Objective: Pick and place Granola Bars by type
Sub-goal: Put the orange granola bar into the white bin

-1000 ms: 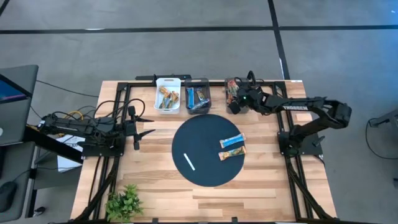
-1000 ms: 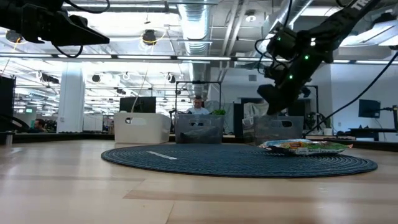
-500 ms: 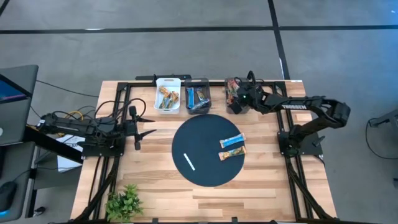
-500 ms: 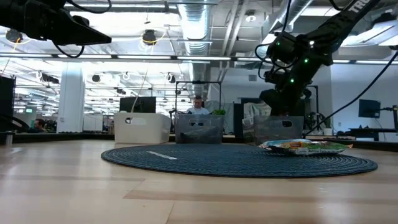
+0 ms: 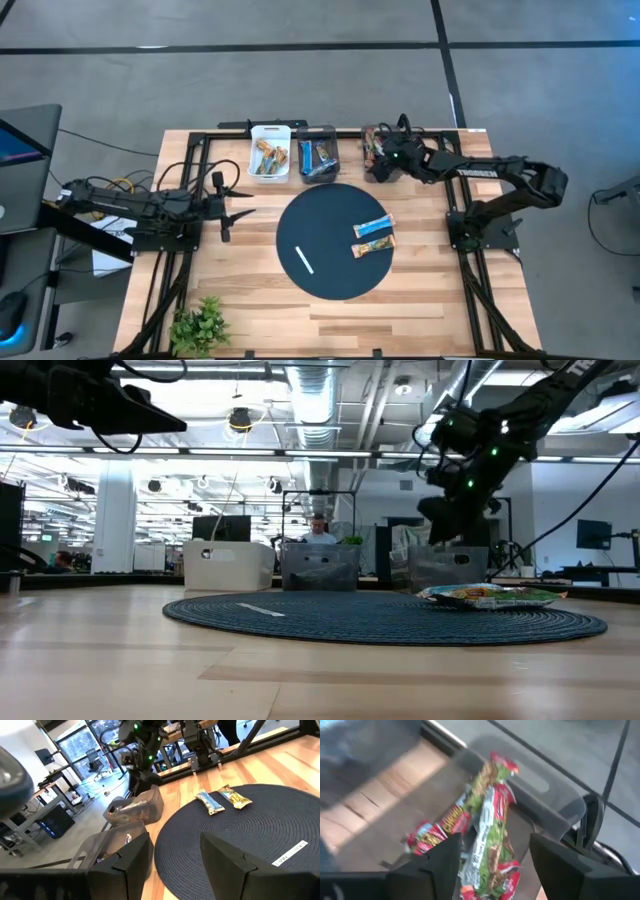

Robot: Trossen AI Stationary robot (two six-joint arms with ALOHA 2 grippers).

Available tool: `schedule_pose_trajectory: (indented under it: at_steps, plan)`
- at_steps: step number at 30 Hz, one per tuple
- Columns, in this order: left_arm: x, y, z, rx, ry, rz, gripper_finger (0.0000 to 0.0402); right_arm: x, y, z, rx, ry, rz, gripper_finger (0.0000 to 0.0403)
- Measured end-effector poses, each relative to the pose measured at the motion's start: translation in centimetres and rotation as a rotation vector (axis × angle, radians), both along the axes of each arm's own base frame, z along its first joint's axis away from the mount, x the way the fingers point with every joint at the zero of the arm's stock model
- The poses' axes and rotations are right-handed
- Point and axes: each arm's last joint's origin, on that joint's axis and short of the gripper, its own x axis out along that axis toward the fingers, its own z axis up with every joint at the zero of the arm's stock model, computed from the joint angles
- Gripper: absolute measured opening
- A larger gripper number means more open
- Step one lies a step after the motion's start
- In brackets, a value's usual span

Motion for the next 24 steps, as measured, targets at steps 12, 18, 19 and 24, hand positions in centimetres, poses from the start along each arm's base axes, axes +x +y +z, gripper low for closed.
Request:
schedule_pose_trajectory:
  at_steps: [12,18,19,24]
  plan:
    - [1.7,-0.5,-0.1,-0.001,-0.010,-0.079,0.0171,1.0,5.8,2.8,-0.137,-0.006,0.348,0.0219]
    - [4.0,-1.2,-0.1,0.004,-0.065,-0.190,0.0171,0.4,7.1,3.0,-0.212,0.019,0.457,0.0205]
    - [4.5,-1.3,-0.2,0.005,-0.077,-0.197,0.0171,0.3,7.2,3.1,-0.222,0.014,0.465,0.0203]
    - [7.1,-1.6,-0.9,0.104,-0.135,-0.192,0.0171,-0.7,8.1,3.1,-0.264,-0.019,0.589,0.0193]
